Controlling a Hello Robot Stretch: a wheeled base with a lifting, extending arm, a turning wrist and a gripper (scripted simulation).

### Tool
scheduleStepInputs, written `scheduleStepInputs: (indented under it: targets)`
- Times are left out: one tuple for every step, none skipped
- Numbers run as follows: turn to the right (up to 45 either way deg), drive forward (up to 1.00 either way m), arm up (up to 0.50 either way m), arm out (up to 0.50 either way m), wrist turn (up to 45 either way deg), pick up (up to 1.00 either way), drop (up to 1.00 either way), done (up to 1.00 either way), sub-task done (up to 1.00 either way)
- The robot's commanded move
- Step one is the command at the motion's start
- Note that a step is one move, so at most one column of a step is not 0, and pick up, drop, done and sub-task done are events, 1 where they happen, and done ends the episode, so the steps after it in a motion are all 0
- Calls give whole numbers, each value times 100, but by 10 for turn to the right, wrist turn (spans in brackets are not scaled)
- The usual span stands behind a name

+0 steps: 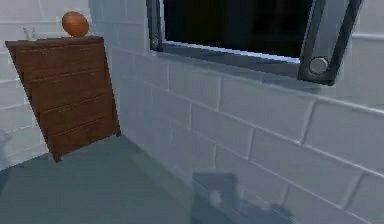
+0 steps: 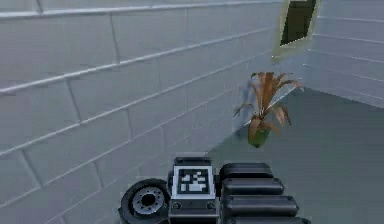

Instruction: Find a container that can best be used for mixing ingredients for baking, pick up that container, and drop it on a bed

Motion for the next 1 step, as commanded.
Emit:
scheduleStepInputs:
  targets:
    - [-360, 0, 0, 0, 0, 0, 0, 0, 0]
